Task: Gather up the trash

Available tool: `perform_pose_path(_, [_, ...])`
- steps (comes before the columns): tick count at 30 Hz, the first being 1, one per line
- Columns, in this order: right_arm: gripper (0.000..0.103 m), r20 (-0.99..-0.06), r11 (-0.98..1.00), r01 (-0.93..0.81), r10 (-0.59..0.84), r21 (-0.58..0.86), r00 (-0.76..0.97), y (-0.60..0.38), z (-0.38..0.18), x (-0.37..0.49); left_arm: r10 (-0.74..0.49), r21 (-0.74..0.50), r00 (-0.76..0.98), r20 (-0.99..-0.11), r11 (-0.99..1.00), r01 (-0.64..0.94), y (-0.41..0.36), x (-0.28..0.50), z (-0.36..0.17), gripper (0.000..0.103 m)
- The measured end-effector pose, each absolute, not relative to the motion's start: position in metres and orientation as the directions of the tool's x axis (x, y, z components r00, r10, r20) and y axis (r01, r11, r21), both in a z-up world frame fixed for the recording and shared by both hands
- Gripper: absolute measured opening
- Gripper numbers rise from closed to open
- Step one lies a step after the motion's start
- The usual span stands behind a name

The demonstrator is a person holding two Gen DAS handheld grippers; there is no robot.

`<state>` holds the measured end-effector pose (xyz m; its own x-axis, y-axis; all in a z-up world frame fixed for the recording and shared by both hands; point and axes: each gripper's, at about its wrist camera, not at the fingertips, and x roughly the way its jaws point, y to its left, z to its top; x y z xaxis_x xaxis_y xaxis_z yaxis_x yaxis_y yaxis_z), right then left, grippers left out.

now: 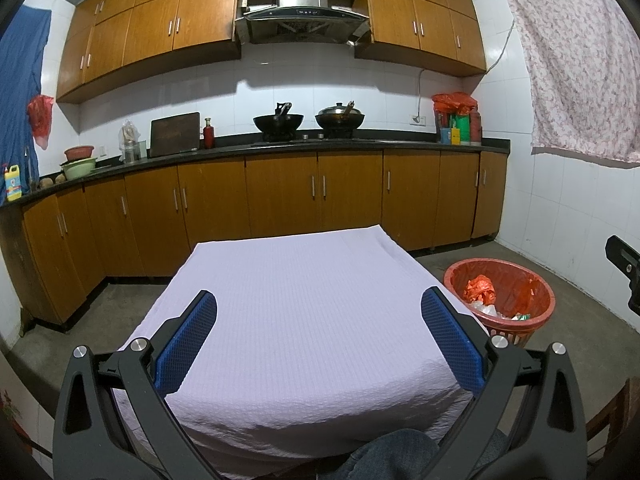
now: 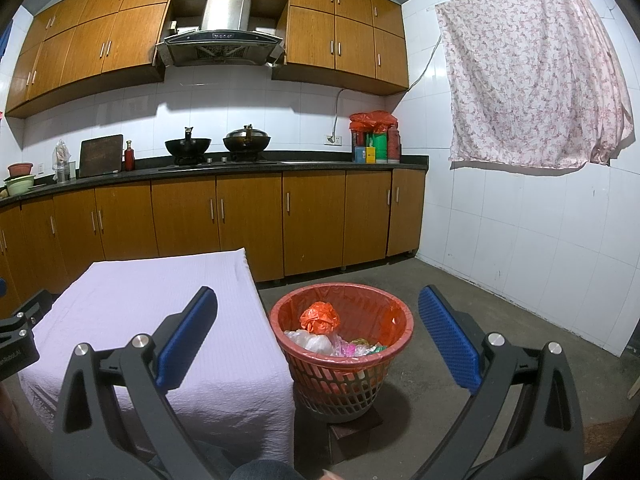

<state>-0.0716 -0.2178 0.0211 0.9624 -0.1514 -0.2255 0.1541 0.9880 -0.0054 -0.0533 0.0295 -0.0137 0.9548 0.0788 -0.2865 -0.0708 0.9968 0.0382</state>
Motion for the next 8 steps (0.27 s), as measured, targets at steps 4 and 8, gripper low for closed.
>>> perform_pose_path(4, [0.099, -0.224, 0.988, 0.157, -0.154, -0.004, 0.962, -0.2179, 0.0194, -0.0725, 0.075, 0.033, 0.954, -0.291, 0.997, -0.069, 0.0279, -0.0540, -0.0137, 0.101])
perform_pose_path(8, [0.099, -0.224, 0.987, 0.159, -0.155, -0.001, 0.962, -0.2180, 0.0164, -0.0726, 0.073, 0.031, 0.954, -0.292, 0.997, -0.067, 0.0270, -0.0531, -0.0129, 0.101])
